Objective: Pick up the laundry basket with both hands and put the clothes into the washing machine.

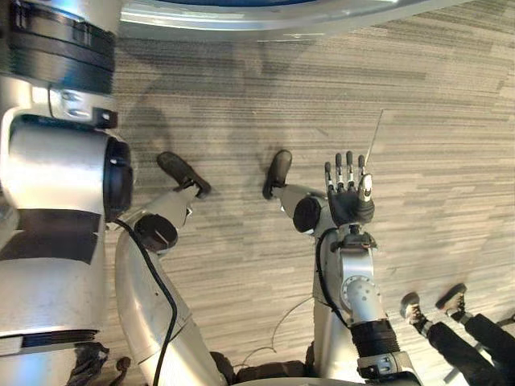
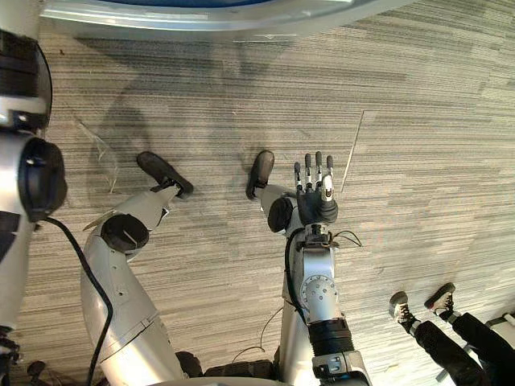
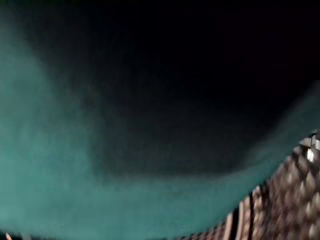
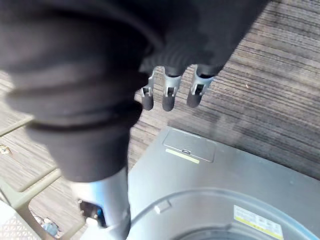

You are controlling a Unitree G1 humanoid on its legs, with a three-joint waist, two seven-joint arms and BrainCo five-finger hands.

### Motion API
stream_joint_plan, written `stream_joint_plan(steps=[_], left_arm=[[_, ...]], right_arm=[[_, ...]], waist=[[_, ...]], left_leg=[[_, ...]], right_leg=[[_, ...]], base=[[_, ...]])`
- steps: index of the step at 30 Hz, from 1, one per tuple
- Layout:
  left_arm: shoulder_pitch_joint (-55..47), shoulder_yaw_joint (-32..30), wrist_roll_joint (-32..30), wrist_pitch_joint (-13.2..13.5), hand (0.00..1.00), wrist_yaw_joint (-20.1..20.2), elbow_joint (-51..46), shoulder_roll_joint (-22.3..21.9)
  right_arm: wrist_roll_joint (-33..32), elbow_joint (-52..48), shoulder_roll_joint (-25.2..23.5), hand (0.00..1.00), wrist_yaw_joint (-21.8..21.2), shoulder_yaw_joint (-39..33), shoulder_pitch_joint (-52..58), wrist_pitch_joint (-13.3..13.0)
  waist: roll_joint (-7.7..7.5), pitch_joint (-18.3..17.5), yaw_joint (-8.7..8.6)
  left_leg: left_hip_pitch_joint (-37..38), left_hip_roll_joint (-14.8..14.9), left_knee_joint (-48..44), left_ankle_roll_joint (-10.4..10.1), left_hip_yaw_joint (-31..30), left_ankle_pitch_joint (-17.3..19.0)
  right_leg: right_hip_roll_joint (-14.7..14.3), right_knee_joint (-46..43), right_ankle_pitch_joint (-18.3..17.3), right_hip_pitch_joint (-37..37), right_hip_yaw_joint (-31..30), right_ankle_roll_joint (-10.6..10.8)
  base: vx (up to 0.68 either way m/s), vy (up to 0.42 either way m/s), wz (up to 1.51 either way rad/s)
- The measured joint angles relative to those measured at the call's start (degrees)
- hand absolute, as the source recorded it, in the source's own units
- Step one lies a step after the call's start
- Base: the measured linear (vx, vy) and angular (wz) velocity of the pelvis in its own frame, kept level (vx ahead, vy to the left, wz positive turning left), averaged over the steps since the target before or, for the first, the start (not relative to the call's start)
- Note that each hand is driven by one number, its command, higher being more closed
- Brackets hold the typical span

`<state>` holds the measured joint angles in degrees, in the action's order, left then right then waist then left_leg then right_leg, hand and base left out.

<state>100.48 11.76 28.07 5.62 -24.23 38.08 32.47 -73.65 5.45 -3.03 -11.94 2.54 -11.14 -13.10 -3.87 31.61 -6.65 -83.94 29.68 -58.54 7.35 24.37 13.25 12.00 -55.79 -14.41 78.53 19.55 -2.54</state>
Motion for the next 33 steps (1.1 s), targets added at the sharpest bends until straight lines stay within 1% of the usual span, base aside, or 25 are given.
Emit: stream_joint_plan(steps=[1, 2, 3, 4, 5, 7, 8, 9, 10, 12, 14, 16, 18, 19, 21, 22, 23, 24, 28, 31, 32, 33], left_arm=[[0.27, 1.91, -8.64, -1.70, 0.00, -0.26, 0.15, 0.14], [0.79, 5.00, -21.05, -3.65, 0.00, -0.53, 0.26, 0.52], [0.98, 8.32, -32.13, -4.84, 0.00, -0.37, 0.37, 0.62], [0.95, 9.55, -39.05, -5.49, 0.00, -0.34, 0.78, 0.63], [0.37, 12.86, -50.44, -6.39, 0.00, 0.21, 1.33, 0.53], [-1.92, 17.58, -61.83, -7.05, 0.00, 1.16, 3.28, 0.17], [-3.01, 18.32, -64.39, -7.13, 0.00, 1.89, 3.70, 0.17], [-5.13, 20.27, -68.07, -7.11, 0.00, 3.05, 5.21, 0.48], [-7.25, 22.04, -70.17, -7.01, 0.00, 3.71, 6.09, 1.12], [-9.40, 23.88, -72.26, -6.24, 0.00, 4.30, 7.03, 2.32], [-11.07, 27.56, -73.96, -4.70, 0.00, 4.73, 7.46, 5.45], [-11.11, 30.21, -74.05, -3.67, 0.00, 5.74, 7.49, 7.83], [-10.86, 30.03, -74.75, -3.05, 0.00, 6.73, 8.14, 8.75], [-10.59, 29.02, -75.15, -3.12, 0.00, 6.72, 9.10, 8.67], [-10.13, 21.49, -75.42, -5.63, 0.00, 6.14, 12.06, 7.93], [-9.82, 21.02, -75.09, -6.01, 0.00, 6.00, 12.06, 7.51], [-9.86, 19.12, -73.73, -7.09, 0.00, 5.80, 12.20, 6.06], [-10.22, 16.80, -72.84, -7.57, 0.00, 5.52, 12.21, 4.98], [-15.22, 9.26, -70.25, -7.21, 0.00, 4.85, 9.39, 3.05], [-21.21, 4.28, -65.04, -5.03, 0.00, 2.57, 5.26, 1.55], [-22.51, 3.50, -64.38, -4.58, 0.00, 2.06, 4.24, 1.35], [-24.88, 2.98, -63.12, -3.87, 0.00, 0.89, 2.31, 1.10]], right_arm=[[0.04, 0.00, 0.12, 0.00, -0.82, 0.01, 0.12, 0.00], [0.09, -0.02, 0.48, 0.00, -1.59, 0.16, 0.21, 0.00], [0.10, -0.02, 0.95, 0.00, -2.44, 0.56, 0.21, 0.01], [0.08, -0.01, 1.21, 0.00, -3.12, 0.78, 0.21, 0.01], [0.14, -0.01, 1.45, 0.00, -4.10, 1.06, 0.15, -0.04], [0.12, 0.13, 2.48, 0.00, -5.05, 2.19, -0.13, -0.19], [0.07, 0.19, 2.82, 0.00, -5.32, 2.56, -0.28, -0.20], [-0.01, 0.62, 3.31, 0.00, -5.70, 3.31, -0.64, -0.17], [-0.12, 1.01, 3.60, 0.00, -5.72, 3.80, -0.87, -0.20], [-0.30, 1.28, 3.95, 0.00, -5.80, 4.30, -0.97, -0.45], [-0.66, 2.84, 4.41, 0.00, -5.95, 4.82, -1.83, -0.43], [-1.15, 5.72, 5.19, 0.00, -6.10, 5.89, -3.40, -0.32], [-1.22, 8.04, 5.61, 0.00, -6.59, 6.70, -4.63, -0.27], [-1.20, 8.49, 5.65, 0.00, -6.84, 6.78, -4.85, -0.28], [-1.14, 8.79, 5.62, 0.00, -7.00, 6.99, -4.93, -0.51], [-1.12, 8.80, 5.65, 0.00, -7.00, 6.98, -4.93, -0.57], [-1.05, 8.85, 5.67, 0.00, -6.99, 6.97, -4.93, -0.67], [-1.00, 8.85, 5.64, 0.00, -6.99, 6.97, -4.93, -0.78], [-0.74, 9.23, 5.62, 0.00, -6.92, 6.88, -4.92, -1.61], [1.16, 11.76, 6.43, 0.00, -6.77, 5.34, -4.90, -2.86], [1.66, 12.69, 6.87, 0.00, -6.68, 5.08, -4.90, -3.19], [2.21, 14.35, 7.80, 0.00, -6.47, 4.80, -4.90, -3.90]], waist=[[-0.17, -0.01, 0.00], [-0.23, -0.02, 0.00], [-0.26, -0.01, -0.05], [-0.27, 0.00, -0.07], [-0.28, 0.00, -0.44], [-0.34, -0.02, -1.22], [-0.34, -0.02, -1.52], [-0.50, -0.06, -1.85], [-0.63, -0.11, -1.91], [-0.64, -0.11, -1.98], [-0.64, -0.11, -2.02], [-0.65, -0.12, -2.00], [-0.63, -0.13, -2.01], [-0.62, -0.14, -2.01], [-0.63, -0.16, -2.12], [-0.63, -0.16, -2.05], [-0.63, -0.16, -2.01], [-0.62, -0.16, -2.07], [-0.62, -0.15, -2.13], [-0.61, -0.15, -2.15], [-0.61, -0.15, -2.16], [-0.61, -0.15, -2.12]], left_leg=[[-0.05, -0.01, 0.08, 0.01, -0.02, -0.06], [-0.25, -0.08, 0.10, 0.01, -0.21, -0.12], [-0.36, -0.20, 0.14, 0.04, -0.29, -0.18], [-0.36, -0.36, 0.24, 0.06, -0.31, -0.26], [-0.36, -0.88, 0.79, 0.34, -0.30, -0.69], [-0.33, -2.18, 2.20, 0.19, -0.34, -1.70], [-0.33, -2.55, 2.61, 0.27, -0.37, -2.03], [-0.33, -2.87, 3.27, 0.39, -0.39, -2.54], [-0.29, -3.08, 4.04, 0.17, -0.39, -3.01], [-0.19, -3.36, 4.89, -0.27, -0.42, -3.39], [0.49, -3.79, 6.31, -0.31, -0.39, -4.34], [1.67, -4.11, 7.76, -0.62, -0.36, -4.86], [2.56, -4.43, 8.79, -0.87, -0.31, -5.20], [2.84, -4.62, 9.16, -0.98, -0.24, -5.28], [3.16, -4.84, 9.90, -0.72, -0.03, -5.69], [3.18, -4.88, 9.94, -0.69, -0.04, -5.72], [3.27, -5.00, 9.97, -0.43, -0.04, -5.89], [3.34, -5.05, 9.96, -0.42, -0.05, -6.02], [4.51, -5.11, 10.83, -0.65, 0.32, -6.47], [6.00, -5.85, 12.99, -1.18, 0.65, -7.77], [6.28, -6.00, 13.50, -1.27, 0.73, -8.03], [6.65, -6.48, 14.61, -1.93, 0.75, -8.63]], right_leg=[[0.02, 0.02, 0.00, 0.00, 0.10, -0.01], [0.10, 0.00, 0.00, -0.02, 0.30, -0.01], [0.24, -0.08, 0.01, -0.02, 0.44, -0.01], [0.36, -0.10, 0.01, -0.02, 0.49, -0.01], [0.85, -0.08, 0.00, -0.02, 0.77, -0.01], [1.72, 0.19, 0.00, -0.04, 1.26, -0.01], [2.00, 0.22, 0.00, -0.04, 1.46, -0.02], [2.15, 0.48, 0.05, -0.09, 1.75, -0.10], [2.12, 1.06, 0.23, -0.19, 2.04, -0.37], [2.08, 1.73, 0.48, -0.37, 2.37, -0.45], [1.94, 2.96, 0.96, -1.13, 2.76, -0.63], [1.61, 4.58, 1.53, -2.48, 3.14, -0.66], [1.34, 5.82, 1.96, -3.54, 3.28, -0.45], [1.33, 6.14, 2.07, -3.75, 3.27, -0.39], [1.20, 6.95, 2.38, -4.02, 3.37, -0.32], [1.23, 6.92, 2.38, -4.02, 3.40, -0.32], [1.26, 6.89, 2.38, -4.07, 3.44, -0.33], [1.28, 6.88, 2.38, -4.10, 3.47, -0.33], [1.25, 6.72, 2.38, -4.58, 3.05, -0.35], [1.12, 7.85, 2.80, -5.36, 2.92, -0.96], [1.08, 8.08, 2.85, -5.49, 2.92, -1.03], [1.09, 8.50, 2.97, -5.55, 2.93, -1.22]], base=[[-0.02, 0.011, 0.03], [-0.03, 0.015, 0.05], [-0.02, 0.013, 0.05], [-0.03, 0.013, 0.13], [-0.02, 0.009, 0.18], [-0.04, 0.006, 0.29], [-0.05, 0.001, 0.29], [-0.05, -0.003, 0.17], [-0.06, -0.001, 0.12], [-0.06, 0.001, 0.07], [-0.06, 0.001, 0.06], [-0.06, 0.008, 0.03], [-0.05, 0.010, 0.02], [-0.04, 0.013, 0.01], [-0.03, 0.011, 0.00], [-0.03, 0.005, 0.03], [-0.03, 0.000, 0.04], [0.00, 0.000, 0.00], [-0.05, -0.018, 0.01], [-0.05, -0.025, 0.07], [-0.05, -0.028, 0.08], [-0.05, -0.032, 0.10]])
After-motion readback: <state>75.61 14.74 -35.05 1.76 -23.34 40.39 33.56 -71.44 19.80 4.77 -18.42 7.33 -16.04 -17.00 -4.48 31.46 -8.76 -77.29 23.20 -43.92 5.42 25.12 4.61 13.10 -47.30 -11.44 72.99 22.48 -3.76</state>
